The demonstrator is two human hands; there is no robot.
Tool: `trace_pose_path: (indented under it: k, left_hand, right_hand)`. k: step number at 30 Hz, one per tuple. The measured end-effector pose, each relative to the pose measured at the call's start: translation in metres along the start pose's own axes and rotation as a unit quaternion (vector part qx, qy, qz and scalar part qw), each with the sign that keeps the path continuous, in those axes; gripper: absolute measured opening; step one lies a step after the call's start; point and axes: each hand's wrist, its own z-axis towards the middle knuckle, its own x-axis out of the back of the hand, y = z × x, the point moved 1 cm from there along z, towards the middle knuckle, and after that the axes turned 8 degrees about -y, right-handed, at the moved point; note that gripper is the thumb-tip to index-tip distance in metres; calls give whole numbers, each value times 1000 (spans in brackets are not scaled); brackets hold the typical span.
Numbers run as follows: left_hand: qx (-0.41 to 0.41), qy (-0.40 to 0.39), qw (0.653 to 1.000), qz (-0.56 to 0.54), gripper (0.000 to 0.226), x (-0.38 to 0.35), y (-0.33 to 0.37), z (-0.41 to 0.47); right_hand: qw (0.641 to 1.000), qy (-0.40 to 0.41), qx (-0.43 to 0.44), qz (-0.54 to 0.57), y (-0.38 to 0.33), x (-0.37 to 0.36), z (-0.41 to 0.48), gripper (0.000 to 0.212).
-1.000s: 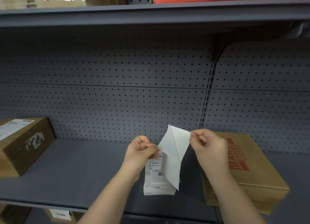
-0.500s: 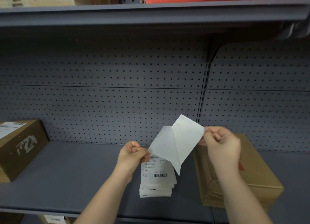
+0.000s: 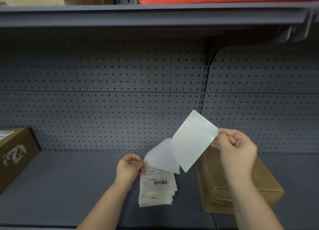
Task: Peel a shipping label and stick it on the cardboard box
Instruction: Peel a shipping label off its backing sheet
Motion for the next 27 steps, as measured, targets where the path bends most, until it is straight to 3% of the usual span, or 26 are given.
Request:
trace_pose_path:
  k: [4,10,14,19,23,27]
  left_hand:
    - [-17,25,993,116,12,4,-10,10]
    - [-92,42,944,315,23,7,-17,19]
    - [-108,56,911,393,30,6,-19,26]
    - [-120,20,875,468,32,5,-13,34]
    - [-197,-48,906,372,42,-14,27,10]
    - [-201,-247,932,175,52,-49,82,-39]
  right_hand:
    - [1000,-1,3,25,-9,-2,1,20]
    - [1000,-7,6,21,-14,-5,0,17]
    - [1000,6,15,-18,-11,-6,0,18]
    - [999,2,29,-44,-9,-13,-1,14]
    - [998,6,35,-47,-10,-24,-2,14]
    - [1000,5,23,0,-13,-40,2,18]
